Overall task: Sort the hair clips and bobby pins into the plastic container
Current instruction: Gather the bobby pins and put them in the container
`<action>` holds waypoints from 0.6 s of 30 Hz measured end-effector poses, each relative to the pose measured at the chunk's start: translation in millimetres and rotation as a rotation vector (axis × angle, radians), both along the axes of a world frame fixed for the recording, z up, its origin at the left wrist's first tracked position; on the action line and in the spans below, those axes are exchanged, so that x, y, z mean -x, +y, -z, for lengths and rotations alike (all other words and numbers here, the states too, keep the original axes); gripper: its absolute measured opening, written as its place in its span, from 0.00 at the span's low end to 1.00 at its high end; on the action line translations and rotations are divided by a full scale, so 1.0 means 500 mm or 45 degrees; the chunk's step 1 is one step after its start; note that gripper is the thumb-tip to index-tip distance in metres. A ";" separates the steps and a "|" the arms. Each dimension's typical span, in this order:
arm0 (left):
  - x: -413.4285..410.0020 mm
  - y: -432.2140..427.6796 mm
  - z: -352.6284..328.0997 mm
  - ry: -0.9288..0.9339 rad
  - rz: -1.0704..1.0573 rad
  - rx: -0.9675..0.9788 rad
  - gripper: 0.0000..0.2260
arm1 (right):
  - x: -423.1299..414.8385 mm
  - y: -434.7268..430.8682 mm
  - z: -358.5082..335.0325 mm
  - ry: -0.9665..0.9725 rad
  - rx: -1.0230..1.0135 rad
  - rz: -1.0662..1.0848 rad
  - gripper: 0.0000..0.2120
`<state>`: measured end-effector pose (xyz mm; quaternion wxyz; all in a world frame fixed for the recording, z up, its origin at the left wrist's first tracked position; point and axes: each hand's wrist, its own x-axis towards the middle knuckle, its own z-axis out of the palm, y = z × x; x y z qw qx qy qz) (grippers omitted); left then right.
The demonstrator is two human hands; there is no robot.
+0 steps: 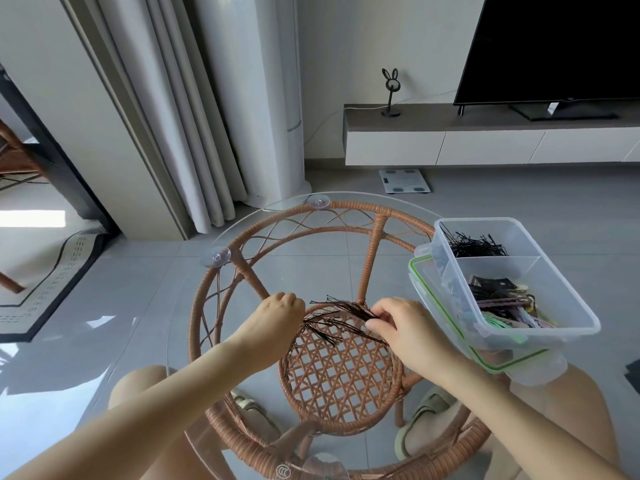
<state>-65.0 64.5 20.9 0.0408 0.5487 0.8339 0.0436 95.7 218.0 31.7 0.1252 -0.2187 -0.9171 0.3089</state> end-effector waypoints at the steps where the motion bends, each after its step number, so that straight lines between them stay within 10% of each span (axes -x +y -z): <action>1: -0.002 -0.002 0.001 -0.004 -0.013 -0.012 0.12 | -0.002 0.004 -0.004 0.017 0.041 0.008 0.04; 18: -0.005 0.117 -0.149 -0.291 -0.180 -0.516 0.05 | -0.079 0.213 -0.154 0.301 0.081 0.190 0.04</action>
